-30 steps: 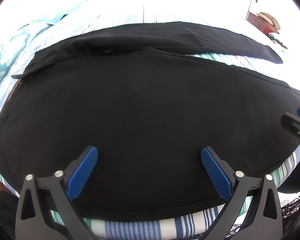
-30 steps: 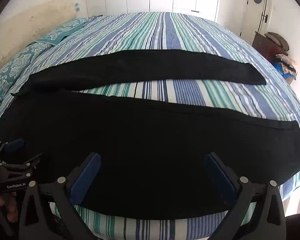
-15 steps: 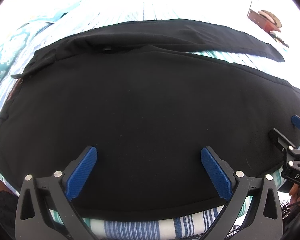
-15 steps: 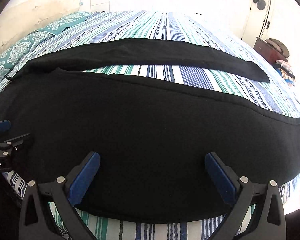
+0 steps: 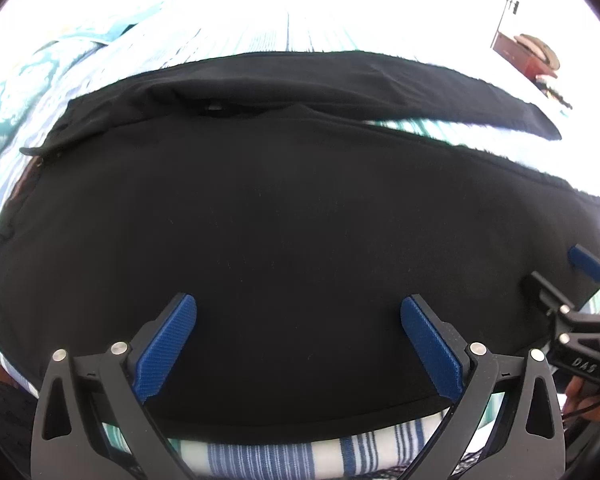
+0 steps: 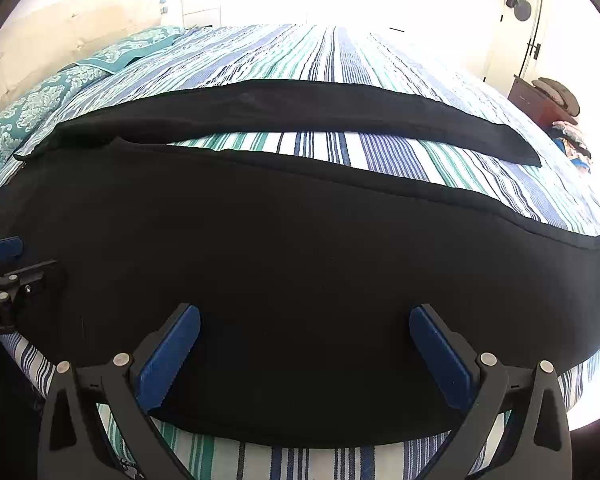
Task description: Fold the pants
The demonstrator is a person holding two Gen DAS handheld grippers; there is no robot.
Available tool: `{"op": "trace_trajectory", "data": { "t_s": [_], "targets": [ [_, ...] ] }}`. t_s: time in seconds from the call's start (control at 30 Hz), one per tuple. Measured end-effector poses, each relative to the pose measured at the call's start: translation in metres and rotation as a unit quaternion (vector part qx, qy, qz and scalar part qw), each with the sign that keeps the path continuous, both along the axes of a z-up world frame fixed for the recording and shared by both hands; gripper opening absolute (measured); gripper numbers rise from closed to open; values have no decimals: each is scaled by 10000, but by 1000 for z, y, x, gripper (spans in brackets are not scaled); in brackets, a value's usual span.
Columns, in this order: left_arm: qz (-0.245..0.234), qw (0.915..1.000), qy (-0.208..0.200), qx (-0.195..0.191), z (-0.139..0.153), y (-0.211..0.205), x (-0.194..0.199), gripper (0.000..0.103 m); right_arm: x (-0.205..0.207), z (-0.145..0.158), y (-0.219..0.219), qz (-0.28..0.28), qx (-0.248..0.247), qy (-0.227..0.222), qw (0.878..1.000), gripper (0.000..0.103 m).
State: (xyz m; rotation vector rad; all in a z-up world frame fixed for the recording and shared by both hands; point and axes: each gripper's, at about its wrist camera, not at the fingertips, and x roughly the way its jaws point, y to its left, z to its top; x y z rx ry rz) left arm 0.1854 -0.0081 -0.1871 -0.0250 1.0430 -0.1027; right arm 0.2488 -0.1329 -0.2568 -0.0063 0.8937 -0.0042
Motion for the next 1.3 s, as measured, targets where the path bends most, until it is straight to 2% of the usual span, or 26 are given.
{"op": "trace_trajectory", "data": {
  "t_s": [0.07, 0.2, 0.4, 0.5, 0.6, 0.67, 0.73, 0.8, 0.87, 0.93, 1.0, 1.07, 1.2, 1.27, 1.3],
  "targets": [
    [92, 9997, -183, -125, 10, 6, -1, 102, 1, 1, -1, -24, 72, 72, 9999, 103],
    [229, 9983, -519, -106, 25, 15, -3, 102, 3, 1, -2, -29, 123, 155, 9998, 103],
    [385, 9977, -557, -37, 26, 20, 9, 102, 7, 9, -3, 1, 136, 365, 9992, 103],
    [402, 9971, -644, 38, 30, 25, 14, 102, 5, 35, -23, -162, 717, -25, 9973, 103],
    [409, 9957, -824, 110, 35, 31, 17, 102, 22, 65, -63, -172, 1099, -314, 9933, 103],
    [422, 9947, -918, 178, 36, 35, 21, 102, 45, 78, -105, -296, 1177, -393, 9918, 103],
    [460, 9941, -955, 249, 35, 37, 26, 102, 80, 82, -159, -623, 1189, -229, 9907, 103],
    [535, 9939, -935, 250, 32, 39, 32, 102, 123, 77, -219, -1073, 1188, 280, 9867, 103],
    [614, 9941, -881, 171, 29, 42, 38, 102, 164, 68, -276, -1518, 930, 728, 9813, 103],
    [679, 9943, -817, 99, 27, 45, 43, 102, 198, 64, -326, -1771, 960, 802, 9762, 98],
    [738, 9945, -746, 65, 23, 47, 48, 102, 227, 63, -364, -1992, 1240, 777, 9690, 97],
    [792, 9945, -677, 49, 19, 50, 53, 102, 256, 57, -387, -2061, 1493, 829, 9635, 97],
    [879, 9947, -528, 81, 9, 53, 61, 102, 309, 37, -397, -1853, 1369, 1071, 9672, 97],
    [934, 9946, -440, 84, 4, 56, 64, 102, 329, 23, -400, -1828, 1350, 1278, 9654, 90],
    [967, 9945, -407, 77, 2, 57, 64, 102, 337, 15, -401, -1801, 1397, 1354, 9642, 82]
  ]
}}
